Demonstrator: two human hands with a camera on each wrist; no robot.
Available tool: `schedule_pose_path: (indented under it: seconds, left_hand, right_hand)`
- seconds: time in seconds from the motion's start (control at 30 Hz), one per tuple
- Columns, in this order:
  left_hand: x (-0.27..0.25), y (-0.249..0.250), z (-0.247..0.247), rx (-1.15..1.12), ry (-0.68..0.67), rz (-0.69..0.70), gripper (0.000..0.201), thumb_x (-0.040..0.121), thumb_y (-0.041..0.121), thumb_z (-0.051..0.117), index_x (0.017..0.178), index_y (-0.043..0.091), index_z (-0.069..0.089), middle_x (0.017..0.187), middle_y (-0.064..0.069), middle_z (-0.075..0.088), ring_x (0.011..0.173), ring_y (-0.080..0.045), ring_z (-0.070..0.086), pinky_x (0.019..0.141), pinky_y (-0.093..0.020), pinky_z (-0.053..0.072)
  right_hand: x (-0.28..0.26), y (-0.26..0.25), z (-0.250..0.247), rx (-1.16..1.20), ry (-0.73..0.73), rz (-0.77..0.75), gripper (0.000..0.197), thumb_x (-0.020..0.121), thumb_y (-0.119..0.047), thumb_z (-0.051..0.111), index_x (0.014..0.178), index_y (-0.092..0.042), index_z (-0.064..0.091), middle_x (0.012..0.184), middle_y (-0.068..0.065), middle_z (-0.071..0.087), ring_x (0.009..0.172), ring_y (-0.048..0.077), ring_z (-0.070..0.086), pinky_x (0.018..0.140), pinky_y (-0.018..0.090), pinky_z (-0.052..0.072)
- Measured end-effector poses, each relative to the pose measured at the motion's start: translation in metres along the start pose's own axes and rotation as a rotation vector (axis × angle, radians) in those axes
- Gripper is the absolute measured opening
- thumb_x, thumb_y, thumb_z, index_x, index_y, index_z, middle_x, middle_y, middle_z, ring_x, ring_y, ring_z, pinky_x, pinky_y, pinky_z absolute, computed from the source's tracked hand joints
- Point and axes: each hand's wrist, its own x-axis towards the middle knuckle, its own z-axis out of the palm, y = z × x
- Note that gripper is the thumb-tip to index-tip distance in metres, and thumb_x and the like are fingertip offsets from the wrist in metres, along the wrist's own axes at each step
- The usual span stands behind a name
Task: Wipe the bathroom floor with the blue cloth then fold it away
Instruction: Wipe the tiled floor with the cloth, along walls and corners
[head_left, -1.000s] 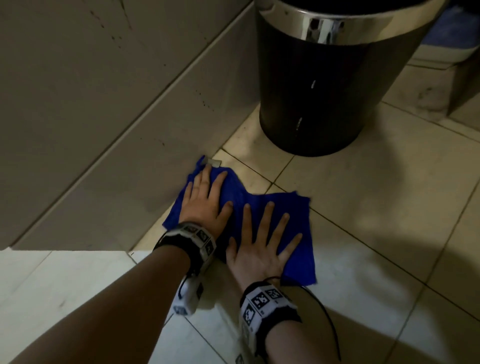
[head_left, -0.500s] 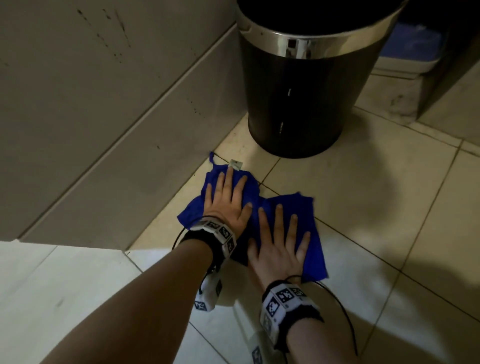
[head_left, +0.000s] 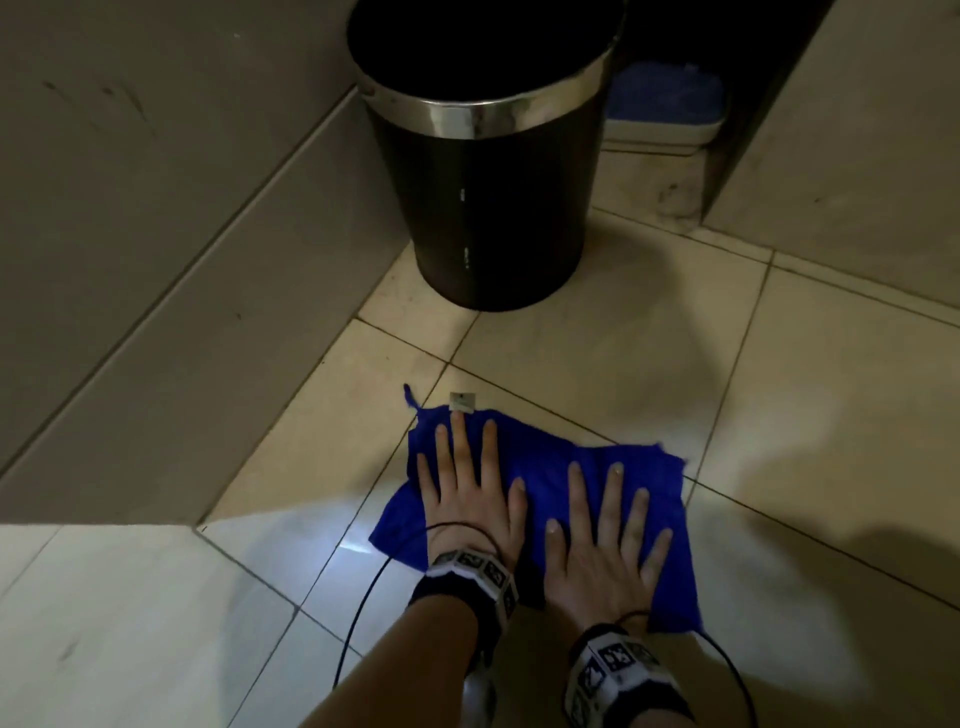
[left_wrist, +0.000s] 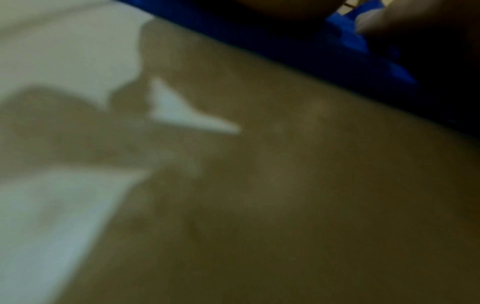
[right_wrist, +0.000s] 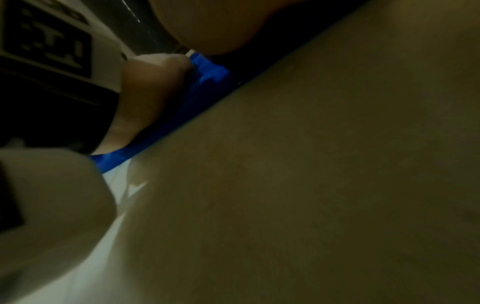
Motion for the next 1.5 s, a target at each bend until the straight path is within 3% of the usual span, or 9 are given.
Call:
schedule_pose_path:
  seconds: [0.1, 0.27, 0.53, 0.7, 0.9, 1.07, 1.2, 1.43, 1.5]
  left_hand:
    - [-0.008, 0.013, 0.005, -0.004, 0.013, -0.012, 0.071, 0.09, 0.05, 0.03, 0.153, 0.018, 0.025, 0.161, -0.015, 0.014, 0.145, -0.035, 0.02, 0.114, -0.055, 0.013]
    - [-0.01, 0.012, 0.009, -0.003, -0.006, -0.021, 0.075, 0.086, 0.05, 0.034, 0.153, 0.02, 0.023, 0.162, -0.014, 0.013, 0.144, -0.034, 0.022, 0.115, -0.054, 0.012]
    - [0.002, 0.014, 0.011, -0.014, -0.033, -0.033, 0.081, 0.074, 0.049, 0.035, 0.146, 0.014, 0.04, 0.156, -0.021, 0.025, 0.137, -0.037, 0.027, 0.108, -0.058, 0.016]
    - [-0.006, 0.015, 0.01, 0.005, -0.044, -0.044, 0.081, 0.079, 0.049, 0.029, 0.153, 0.018, 0.02, 0.162, -0.014, 0.003, 0.145, -0.037, 0.015, 0.113, -0.062, 0.016]
    - [-0.005, 0.016, 0.018, 0.022, -0.004, -0.051, 0.081, 0.077, 0.048, 0.031, 0.151, 0.019, 0.026, 0.161, -0.016, 0.011, 0.142, -0.04, 0.022, 0.112, -0.058, 0.013]
    - [-0.006, 0.018, 0.021, 0.032, 0.029, -0.133, 0.078, 0.085, 0.053, 0.018, 0.145, 0.035, -0.029, 0.156, -0.005, -0.033, 0.148, -0.029, -0.004, 0.117, -0.049, -0.002]
    - [-0.014, 0.021, 0.02, 0.08, 0.081, -0.119, 0.075, 0.09, 0.052, 0.022, 0.153, 0.029, -0.01, 0.162, -0.009, -0.01, 0.148, -0.031, 0.002, 0.118, -0.052, 0.003]
    - [-0.054, 0.127, 0.04, 0.084, -0.025, 0.041, 0.075, 0.092, 0.053, 0.01, 0.146, 0.023, -0.032, 0.154, -0.015, -0.034, 0.146, -0.034, -0.021, 0.117, -0.056, -0.005]
    - [-0.08, 0.169, 0.051, 0.056, -0.076, 0.199, 0.075, 0.089, 0.055, 0.007, 0.148, 0.023, -0.027, 0.155, -0.015, -0.032, 0.146, -0.035, -0.019, 0.116, -0.057, -0.008]
  right_hand:
    - [-0.004, 0.012, -0.002, 0.009, 0.016, 0.018, 0.068, 0.091, -0.055, 0.029, 0.154, -0.033, 0.02, 0.163, 0.003, 0.016, 0.151, 0.025, -0.005, 0.118, 0.05, -0.005]
    - [-0.011, 0.009, -0.003, -0.002, 0.012, 0.024, 0.06, 0.098, -0.056, 0.012, 0.15, -0.031, 0.03, 0.158, 0.01, 0.03, 0.144, 0.037, 0.025, 0.115, 0.062, 0.01]
    - [-0.007, -0.001, -0.012, -0.048, -0.099, 0.116, 0.063, 0.098, -0.056, 0.014, 0.154, -0.031, 0.026, 0.16, 0.013, 0.023, 0.144, 0.042, 0.017, 0.106, 0.066, 0.014]
    - [-0.008, -0.002, -0.014, -0.1, -0.079, 0.088, 0.071, 0.087, -0.058, 0.038, 0.153, -0.031, 0.029, 0.16, 0.013, 0.023, 0.142, 0.042, 0.022, 0.104, 0.066, 0.018]
    - [-0.009, -0.003, -0.008, -0.023, -0.065, 0.078, 0.077, 0.081, -0.063, 0.042, 0.152, -0.035, 0.031, 0.159, 0.01, 0.027, 0.143, 0.04, 0.021, 0.108, 0.066, 0.014]
    - [-0.007, 0.001, -0.012, 0.067, -0.034, 0.043, 0.071, 0.086, -0.063, 0.041, 0.15, -0.033, 0.035, 0.158, 0.009, 0.029, 0.143, 0.038, 0.025, 0.108, 0.066, 0.017]
    - [-0.012, 0.007, -0.016, 0.145, -0.029, 0.032, 0.066, 0.087, -0.059, 0.036, 0.15, -0.036, 0.035, 0.159, 0.003, 0.029, 0.144, 0.033, 0.026, 0.109, 0.061, 0.017]
    - [-0.041, 0.112, -0.019, 0.187, -0.02, 0.21, 0.059, 0.097, -0.056, 0.013, 0.151, -0.037, 0.029, 0.161, 0.001, 0.024, 0.145, 0.031, 0.021, 0.114, 0.057, 0.007]
    - [-0.062, 0.165, -0.028, 0.179, -0.034, 0.329, 0.061, 0.096, -0.06, 0.005, 0.154, -0.042, 0.011, 0.165, -0.003, 0.004, 0.148, 0.028, 0.006, 0.115, 0.054, -0.005]
